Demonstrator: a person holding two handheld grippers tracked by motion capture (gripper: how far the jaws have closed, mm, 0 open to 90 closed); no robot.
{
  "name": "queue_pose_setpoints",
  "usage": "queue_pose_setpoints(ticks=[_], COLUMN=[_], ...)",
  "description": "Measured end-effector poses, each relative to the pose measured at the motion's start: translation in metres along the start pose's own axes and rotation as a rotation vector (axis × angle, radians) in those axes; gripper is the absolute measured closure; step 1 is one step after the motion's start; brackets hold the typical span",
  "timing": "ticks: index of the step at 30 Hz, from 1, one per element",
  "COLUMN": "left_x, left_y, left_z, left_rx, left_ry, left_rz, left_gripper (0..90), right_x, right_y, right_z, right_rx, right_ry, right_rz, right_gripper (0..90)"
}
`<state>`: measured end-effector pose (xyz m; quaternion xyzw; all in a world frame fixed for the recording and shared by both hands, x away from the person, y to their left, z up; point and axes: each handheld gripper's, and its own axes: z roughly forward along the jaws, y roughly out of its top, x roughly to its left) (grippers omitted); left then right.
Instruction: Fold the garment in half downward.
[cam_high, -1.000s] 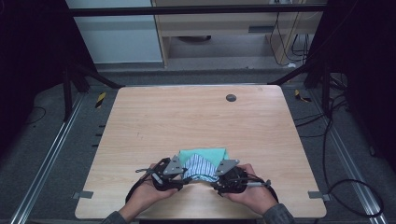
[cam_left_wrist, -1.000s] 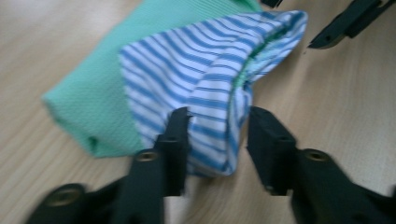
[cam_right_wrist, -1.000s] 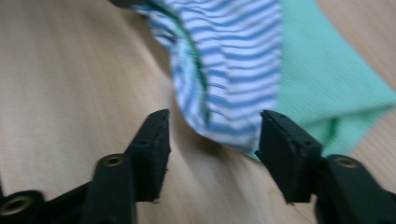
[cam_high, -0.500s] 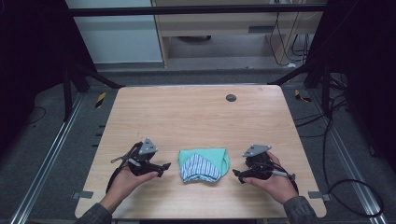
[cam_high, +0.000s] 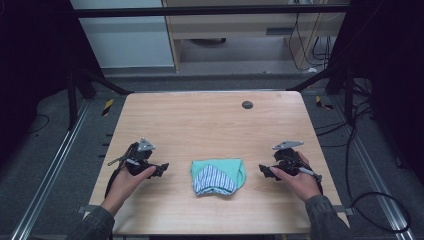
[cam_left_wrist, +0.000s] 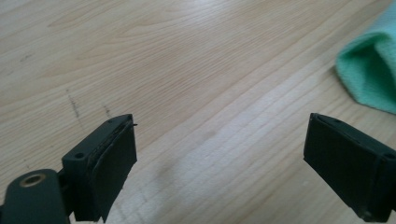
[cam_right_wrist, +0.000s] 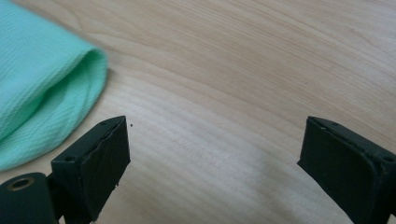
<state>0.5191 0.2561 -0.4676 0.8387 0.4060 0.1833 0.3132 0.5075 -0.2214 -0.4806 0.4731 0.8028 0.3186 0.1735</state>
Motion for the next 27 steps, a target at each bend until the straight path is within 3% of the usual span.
queue_pose_setpoints(ticks=[3, 7, 8, 10, 13, 14, 17, 19, 23, 27], left_x=[0.01, 0.016, 0.018, 0.02, 0.021, 0.021, 0.018, 0.018, 0.018, 0.019], left_y=[-0.002, -0.002, -0.002, -0.003, -0.003, -0.005, -0.007, -0.01, -0.01, -0.01], left_z=[0.005, 0.011, 0.014, 0.022, 0.027, 0.032, 0.042, 0.046, 0.046, 0.046], left_rx=[-0.02, -0.03, -0.032, -0.031, -0.029, -0.031, -0.031, -0.051, -0.047, -0.043], left_ry=[0.044, 0.064, 0.068, 0.073, 0.074, 0.073, 0.067, 0.079, 0.085, 0.093], left_rz=[-0.028, -0.054, -0.069, -0.097, -0.107, -0.118, -0.13, -0.12, -0.128, -0.14], left_gripper=[8.8, 8.8, 8.8, 8.8, 8.9, 8.9, 8.4, 2.6, 1.4, 0.0], right_x=[-0.009, -0.017, -0.021, -0.023, -0.024, -0.025, -0.025, -0.025, -0.023, -0.023], right_y=[0.002, 0.002, 0.001, 0.0, -0.002, -0.003, -0.005, -0.005, -0.005, -0.005], right_z=[0.006, 0.013, 0.019, 0.023, 0.028, 0.031, 0.036, 0.037, 0.037, 0.037], right_rx=[-0.015, -0.016, -0.012, -0.014, -0.022, -0.045, -0.089, -0.083, -0.071, -0.069], right_ry=[-0.035, -0.085, -0.116, -0.131, -0.152, -0.179, -0.199, -0.204, -0.243, -0.246], right_rz=[0.039, 0.09, 0.117, 0.142, 0.158, 0.166, 0.16, 0.173, 0.22, 0.223], right_gripper=[8.5, 9.1, 9.1, 9.4, 9.9, 9.6, 6.1, 4.8, 0.9, 0.5])
